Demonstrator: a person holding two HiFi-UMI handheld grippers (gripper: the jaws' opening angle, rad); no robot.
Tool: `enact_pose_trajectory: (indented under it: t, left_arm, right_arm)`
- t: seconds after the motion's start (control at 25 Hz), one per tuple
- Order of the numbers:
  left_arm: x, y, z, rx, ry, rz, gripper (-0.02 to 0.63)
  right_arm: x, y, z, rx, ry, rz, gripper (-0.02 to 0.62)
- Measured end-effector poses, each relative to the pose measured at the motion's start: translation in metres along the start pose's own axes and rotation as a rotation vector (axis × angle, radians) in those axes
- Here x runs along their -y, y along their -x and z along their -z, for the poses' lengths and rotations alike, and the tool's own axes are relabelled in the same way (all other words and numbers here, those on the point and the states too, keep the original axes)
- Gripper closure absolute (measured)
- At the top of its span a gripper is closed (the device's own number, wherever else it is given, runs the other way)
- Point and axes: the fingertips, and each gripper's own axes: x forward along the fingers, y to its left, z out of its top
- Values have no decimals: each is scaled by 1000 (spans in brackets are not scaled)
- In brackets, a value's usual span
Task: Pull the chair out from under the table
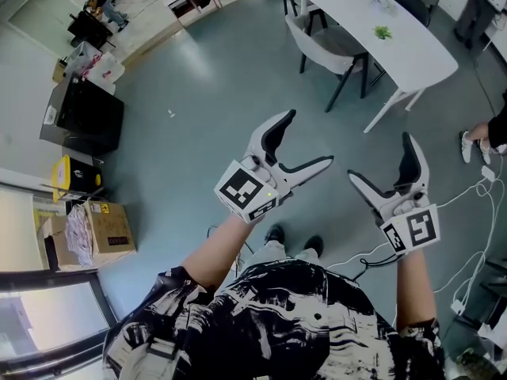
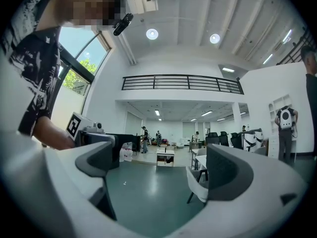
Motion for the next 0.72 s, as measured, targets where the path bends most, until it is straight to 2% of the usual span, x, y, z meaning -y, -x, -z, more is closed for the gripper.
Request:
enact_pose_trajectory:
  t: [0.44,0.72]
  left_arm:
    - [-6,-11,2,3,-4,-66,172]
    - [-71,1,11,-3,-6,-125,172]
  right_arm:
    - [20,-15,8,-12,2,-82,52]
    - [23,-73,16,-16,8,-108,52]
